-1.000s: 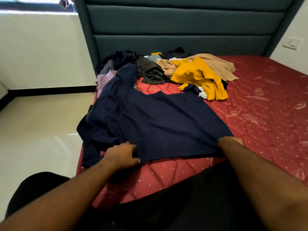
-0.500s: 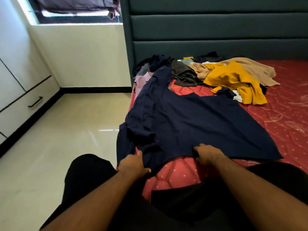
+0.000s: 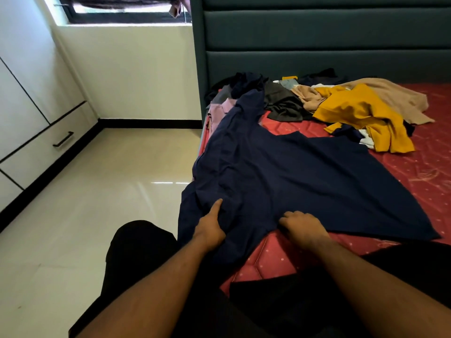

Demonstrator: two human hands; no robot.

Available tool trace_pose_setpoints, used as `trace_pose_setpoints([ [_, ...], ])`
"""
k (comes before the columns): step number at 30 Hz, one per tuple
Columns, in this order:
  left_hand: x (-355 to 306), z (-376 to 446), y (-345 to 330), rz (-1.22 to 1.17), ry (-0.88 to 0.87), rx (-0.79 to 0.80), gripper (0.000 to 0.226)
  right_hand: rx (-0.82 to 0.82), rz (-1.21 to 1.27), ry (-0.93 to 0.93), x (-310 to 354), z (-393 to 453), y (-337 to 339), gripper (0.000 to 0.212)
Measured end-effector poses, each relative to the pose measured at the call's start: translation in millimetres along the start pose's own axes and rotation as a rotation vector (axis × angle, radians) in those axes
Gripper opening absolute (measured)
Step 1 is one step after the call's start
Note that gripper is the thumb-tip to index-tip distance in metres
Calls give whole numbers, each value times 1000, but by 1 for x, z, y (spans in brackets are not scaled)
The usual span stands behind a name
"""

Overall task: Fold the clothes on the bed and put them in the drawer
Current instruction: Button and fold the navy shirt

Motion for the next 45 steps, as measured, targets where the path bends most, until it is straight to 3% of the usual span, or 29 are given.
trace_pose_setpoints([
  [2, 0, 1, -1, 94, 39, 70, 95, -16, 76, -11, -3, 1, 0, 23],
  [5, -12, -3, 10, 613, 79, 217, 40, 47, 239, -2, -12, 7, -5, 30],
  [7, -42, 4, 23, 798, -37, 63, 29, 124, 331, 58, -14, 12, -10, 32],
  [10, -108, 20, 13, 701, -404, -207, 42, 214, 497, 84, -27, 17, 1, 37],
  [12, -136, 33, -26, 687, -537, -97, 57, 197, 525, 5, -60, 19, 11, 32],
  [16, -156, 61, -94, 750, -625, 122, 69, 118, 431, -315, -178, 11, 5, 22],
  [21, -181, 87, -128, 742, -692, 126, 74, -11, 473, -805, -315, -45, -31, 28],
  [25, -197, 107, -143, 674, -680, 113, 79, -107, 433, -1150, -361, -73, -48, 47],
  [28, -201, 114, -163, 765, -662, 126, 87, -138, 530, -1207, -373, -62, -59, 60],
  [32, -200, 115, -173, 802, -674, 20, 89, -198, 684, -1232, -384, -53, -73, 50],
  [37, -221, 97, -198, 797, -796, 34, 89, -379, 502, -1299, -418, -86, -57, 41],
  [40, -231, 92, -213, 810, -798, 33, 88, -316, 451, -1386, -418, -106, -74, 58],
  [45, -215, 93, -191, 766, -732, 19, 88, -297, 487, -1263, -393, -97, -62, 81],
])
Point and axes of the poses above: each hand's wrist, its own z-axis towards the middle knuckle, its own y-axis out of the back of the hand, x = y × z, the point moved 9 cm from there along z, towards the middle knuckle, and after that the axes turned 2 degrees about -x, right-handed, at the moved point
